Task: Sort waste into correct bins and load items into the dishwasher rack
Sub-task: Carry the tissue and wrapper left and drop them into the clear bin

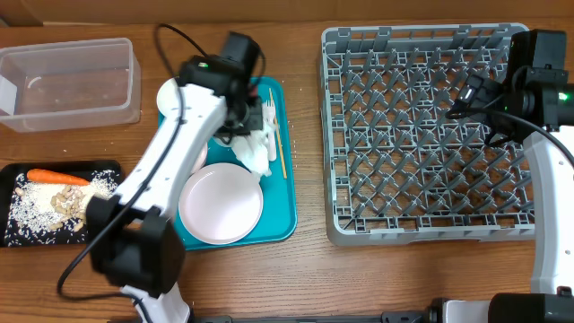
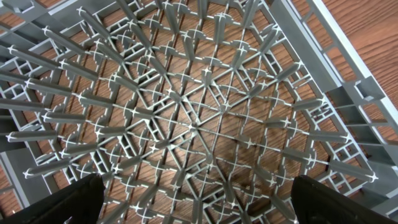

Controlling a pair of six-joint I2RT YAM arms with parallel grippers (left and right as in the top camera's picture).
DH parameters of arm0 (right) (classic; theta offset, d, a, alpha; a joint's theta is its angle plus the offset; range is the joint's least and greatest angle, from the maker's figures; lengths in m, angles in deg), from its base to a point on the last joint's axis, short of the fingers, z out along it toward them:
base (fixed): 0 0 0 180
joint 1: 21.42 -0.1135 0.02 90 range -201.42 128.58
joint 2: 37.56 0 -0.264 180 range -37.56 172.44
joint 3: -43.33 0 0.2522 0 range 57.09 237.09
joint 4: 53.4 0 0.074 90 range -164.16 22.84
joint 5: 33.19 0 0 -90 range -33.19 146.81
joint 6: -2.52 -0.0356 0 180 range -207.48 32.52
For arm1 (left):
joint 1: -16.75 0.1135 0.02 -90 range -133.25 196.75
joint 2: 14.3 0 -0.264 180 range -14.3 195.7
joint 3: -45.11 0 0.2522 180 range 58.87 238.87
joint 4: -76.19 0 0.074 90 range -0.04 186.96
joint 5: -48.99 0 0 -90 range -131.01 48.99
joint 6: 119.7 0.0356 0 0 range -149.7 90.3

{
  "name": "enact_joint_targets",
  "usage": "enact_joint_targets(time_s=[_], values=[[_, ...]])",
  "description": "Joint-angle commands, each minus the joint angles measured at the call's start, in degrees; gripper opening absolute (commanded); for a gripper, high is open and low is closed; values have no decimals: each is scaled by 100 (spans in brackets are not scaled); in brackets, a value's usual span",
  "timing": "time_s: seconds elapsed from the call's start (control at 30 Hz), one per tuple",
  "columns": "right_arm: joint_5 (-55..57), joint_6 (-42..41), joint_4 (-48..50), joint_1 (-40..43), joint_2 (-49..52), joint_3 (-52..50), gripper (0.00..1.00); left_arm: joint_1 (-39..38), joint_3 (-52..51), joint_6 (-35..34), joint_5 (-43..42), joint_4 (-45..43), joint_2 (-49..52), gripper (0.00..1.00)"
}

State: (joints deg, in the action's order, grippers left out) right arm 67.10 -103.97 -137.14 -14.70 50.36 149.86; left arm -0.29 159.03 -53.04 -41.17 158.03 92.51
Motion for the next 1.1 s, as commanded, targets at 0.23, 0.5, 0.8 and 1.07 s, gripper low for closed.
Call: enact_joint_targets(time_s=[0.23, 0.5, 0.8, 1.07], values=[[-11, -4, 22, 11, -2, 17, 100, 1670, 262, 249, -706, -855, -610, 4], [-11, -4, 22, 11, -2, 17, 100, 3049, 260, 55, -599, -2675, -479, 4], [-11, -4, 22, 11, -2, 17, 100, 4030, 260, 105, -42, -3799, 393, 4], [-11, -4, 24, 11, -2, 17, 100, 4481, 260, 111, 120, -4325, 999, 46]])
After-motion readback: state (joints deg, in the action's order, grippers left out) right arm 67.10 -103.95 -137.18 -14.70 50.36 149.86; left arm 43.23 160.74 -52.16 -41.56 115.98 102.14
